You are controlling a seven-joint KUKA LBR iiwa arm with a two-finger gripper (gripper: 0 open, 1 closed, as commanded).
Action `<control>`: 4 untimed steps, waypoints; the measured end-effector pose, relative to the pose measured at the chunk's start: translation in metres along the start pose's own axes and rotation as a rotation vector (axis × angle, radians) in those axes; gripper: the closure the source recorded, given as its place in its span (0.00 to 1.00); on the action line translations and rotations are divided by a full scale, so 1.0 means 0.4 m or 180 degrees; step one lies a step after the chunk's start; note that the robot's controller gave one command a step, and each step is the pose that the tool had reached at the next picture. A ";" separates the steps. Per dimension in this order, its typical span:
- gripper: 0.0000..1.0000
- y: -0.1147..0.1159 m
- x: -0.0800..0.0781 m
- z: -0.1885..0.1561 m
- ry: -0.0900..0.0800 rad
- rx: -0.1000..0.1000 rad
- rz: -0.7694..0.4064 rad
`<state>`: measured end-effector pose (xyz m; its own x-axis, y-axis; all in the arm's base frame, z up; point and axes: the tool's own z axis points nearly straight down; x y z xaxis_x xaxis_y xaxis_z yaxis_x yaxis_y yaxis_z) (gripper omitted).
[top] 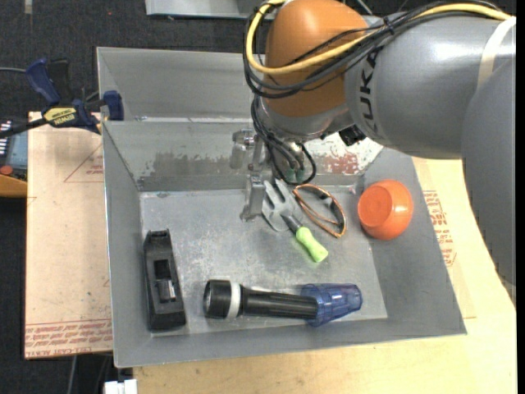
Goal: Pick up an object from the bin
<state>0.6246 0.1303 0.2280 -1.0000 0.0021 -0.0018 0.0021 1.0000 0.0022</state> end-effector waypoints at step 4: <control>0.00 0.055 0.189 0.035 -0.0017 -0.0007 -0.0132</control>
Offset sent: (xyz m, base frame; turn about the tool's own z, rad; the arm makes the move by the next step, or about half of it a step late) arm -0.0244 0.0093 0.0834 -0.0192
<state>0.5491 0.1526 0.2139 -0.9992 -0.0394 -0.0073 -0.0394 0.9992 0.0042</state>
